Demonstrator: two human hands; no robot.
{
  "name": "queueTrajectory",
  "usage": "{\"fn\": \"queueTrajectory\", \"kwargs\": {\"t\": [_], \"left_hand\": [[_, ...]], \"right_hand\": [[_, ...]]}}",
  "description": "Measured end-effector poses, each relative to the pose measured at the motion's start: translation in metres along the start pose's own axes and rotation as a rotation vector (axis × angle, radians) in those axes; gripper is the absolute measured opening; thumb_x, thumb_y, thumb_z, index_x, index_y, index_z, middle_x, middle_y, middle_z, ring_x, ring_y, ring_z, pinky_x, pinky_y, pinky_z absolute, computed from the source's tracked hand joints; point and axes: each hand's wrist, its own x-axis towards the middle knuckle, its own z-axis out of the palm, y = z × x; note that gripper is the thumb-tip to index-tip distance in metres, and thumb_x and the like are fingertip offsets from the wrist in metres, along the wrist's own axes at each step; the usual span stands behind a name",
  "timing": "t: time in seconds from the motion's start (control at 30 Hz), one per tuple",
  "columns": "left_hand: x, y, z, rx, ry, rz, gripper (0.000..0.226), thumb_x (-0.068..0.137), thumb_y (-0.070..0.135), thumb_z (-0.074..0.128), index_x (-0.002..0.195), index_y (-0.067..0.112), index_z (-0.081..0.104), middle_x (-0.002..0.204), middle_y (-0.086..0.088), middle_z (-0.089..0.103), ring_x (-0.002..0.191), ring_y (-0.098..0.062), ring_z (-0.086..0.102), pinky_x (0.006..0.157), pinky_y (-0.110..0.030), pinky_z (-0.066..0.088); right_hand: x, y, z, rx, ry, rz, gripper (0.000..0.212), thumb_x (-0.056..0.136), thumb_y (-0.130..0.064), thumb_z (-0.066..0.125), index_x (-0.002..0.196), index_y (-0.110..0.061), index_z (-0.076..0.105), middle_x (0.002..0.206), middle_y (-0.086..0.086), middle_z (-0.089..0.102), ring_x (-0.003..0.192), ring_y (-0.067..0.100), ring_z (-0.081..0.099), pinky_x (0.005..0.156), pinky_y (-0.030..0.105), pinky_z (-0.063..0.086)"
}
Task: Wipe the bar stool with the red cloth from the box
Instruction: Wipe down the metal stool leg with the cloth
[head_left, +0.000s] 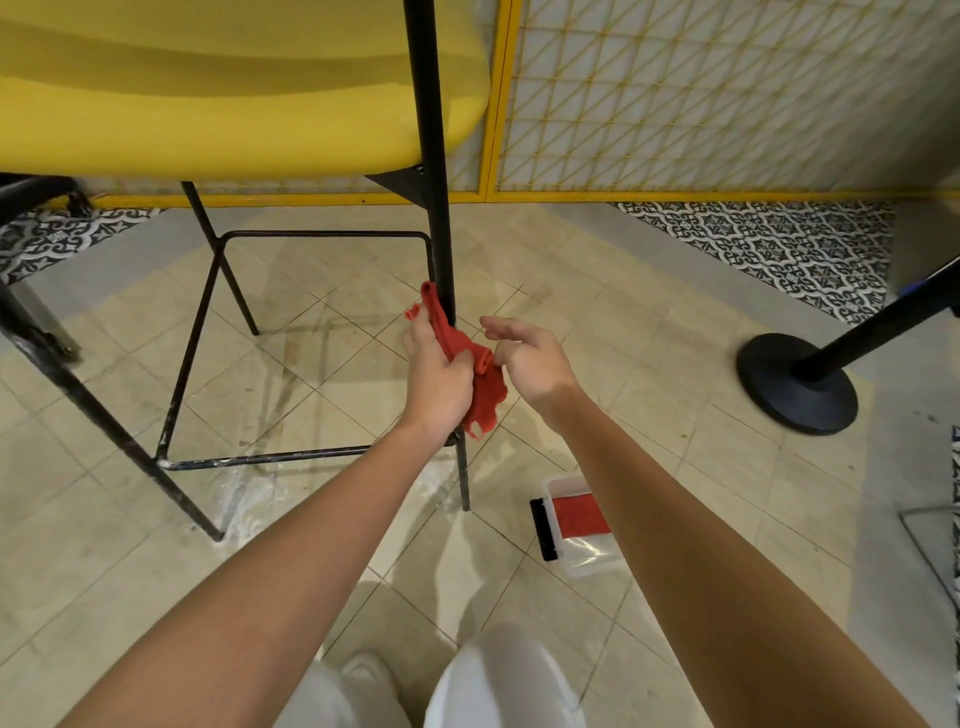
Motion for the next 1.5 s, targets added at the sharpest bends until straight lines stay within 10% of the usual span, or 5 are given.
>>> {"fn": "queueTrajectory", "kwargs": {"t": [0.57,0.83,1.0,1.17,1.5], "left_hand": [[0.005,0.02,-0.012,0.002,-0.028,-0.118,0.036,0.088,-0.002,0.046,0.118,0.017,0.051,0.088,0.002,0.057,0.074,-0.009,0.055,0.067,-0.023,0.047],[-0.046,-0.004,-0.014,-0.225,0.048,-0.252,0.048,0.088,-0.007,0.047,0.126,0.02,0.035,0.104,0.0,0.054,0.082,-0.009,0.059,0.057,-0.017,0.051],[-0.058,-0.005,-0.017,-0.218,-0.141,-0.272,0.045,0.089,-0.006,0.048,0.119,0.026,0.037,0.125,-0.009,0.053,0.096,-0.018,0.063,0.077,-0.042,0.058],[-0.052,0.012,-0.023,-0.233,-0.278,-0.322,0.059,0.08,-0.012,0.038,0.133,0.013,0.041,0.129,-0.003,0.057,0.105,-0.011,0.056,0.085,-0.028,0.047],[-0.009,0.017,-0.048,-0.051,0.092,-0.182,0.029,0.089,0.006,0.044,0.114,0.017,0.054,0.097,0.003,0.065,0.089,-0.007,0.055,0.086,-0.024,0.04]], "right_hand": [[-0.001,0.001,-0.004,0.019,-0.008,-0.018,0.05,0.087,0.001,0.041,0.131,-0.017,0.055,0.131,0.004,0.055,0.11,0.008,0.045,0.092,0.023,0.032],[-0.014,0.007,0.01,0.018,-0.134,0.229,0.038,0.096,-0.04,0.039,0.128,-0.021,0.048,0.125,0.004,0.054,0.107,0.021,0.054,0.075,0.031,0.048],[-0.025,0.017,0.024,0.002,-0.23,0.299,0.039,0.094,-0.053,0.042,0.118,-0.023,0.049,0.106,0.004,0.062,0.092,0.02,0.063,0.08,0.037,0.054],[-0.019,0.029,0.031,0.152,-0.051,0.158,0.041,0.098,-0.036,0.043,0.137,-0.024,0.038,0.117,0.003,0.06,0.102,0.021,0.061,0.092,0.04,0.051],[0.021,-0.007,0.031,0.149,0.238,-0.207,0.028,0.099,-0.031,0.041,0.123,-0.019,0.05,0.121,0.003,0.048,0.108,0.024,0.057,0.093,0.045,0.049]]}}
